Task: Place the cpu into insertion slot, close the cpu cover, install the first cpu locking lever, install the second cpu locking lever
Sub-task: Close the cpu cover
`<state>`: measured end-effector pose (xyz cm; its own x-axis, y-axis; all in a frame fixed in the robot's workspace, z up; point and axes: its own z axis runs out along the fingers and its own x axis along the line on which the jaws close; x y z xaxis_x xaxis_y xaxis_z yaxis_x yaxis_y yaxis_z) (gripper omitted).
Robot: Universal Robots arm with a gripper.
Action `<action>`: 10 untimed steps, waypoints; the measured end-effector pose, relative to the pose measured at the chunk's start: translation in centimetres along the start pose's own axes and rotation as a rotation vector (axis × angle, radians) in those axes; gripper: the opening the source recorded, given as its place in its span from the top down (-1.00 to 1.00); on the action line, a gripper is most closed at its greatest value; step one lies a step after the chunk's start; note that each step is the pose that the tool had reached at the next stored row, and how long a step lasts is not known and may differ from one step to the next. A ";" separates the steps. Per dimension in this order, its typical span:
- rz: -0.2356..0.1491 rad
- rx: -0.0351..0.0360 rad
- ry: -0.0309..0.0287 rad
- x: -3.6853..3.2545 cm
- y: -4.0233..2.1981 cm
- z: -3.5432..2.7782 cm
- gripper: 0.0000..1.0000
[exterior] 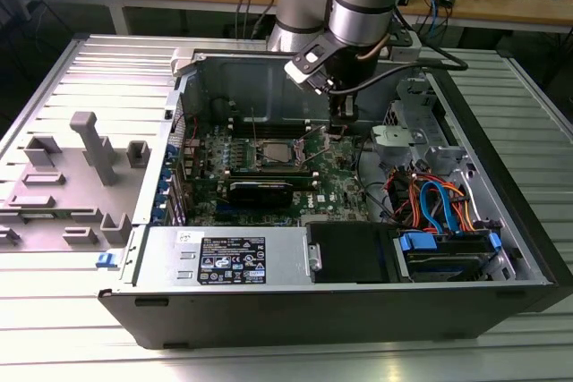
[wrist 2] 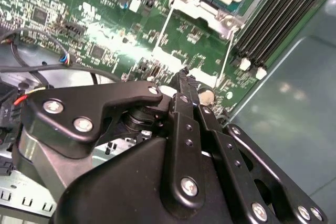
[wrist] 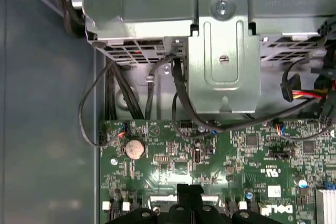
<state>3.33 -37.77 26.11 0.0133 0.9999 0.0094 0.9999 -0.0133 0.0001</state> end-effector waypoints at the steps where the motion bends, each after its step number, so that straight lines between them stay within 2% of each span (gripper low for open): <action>1: 0.000 -0.0002 0.0000 0.00 0.22 0.07 0.79; 6: -0.019 -0.0005 0.0000 0.10 1.18 0.54 0.79; 10: -0.035 -0.0004 -0.0001 0.15 1.29 1.04 0.79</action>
<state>4.62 -37.63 25.07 -0.0214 0.9997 0.0093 0.9998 0.0214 0.0008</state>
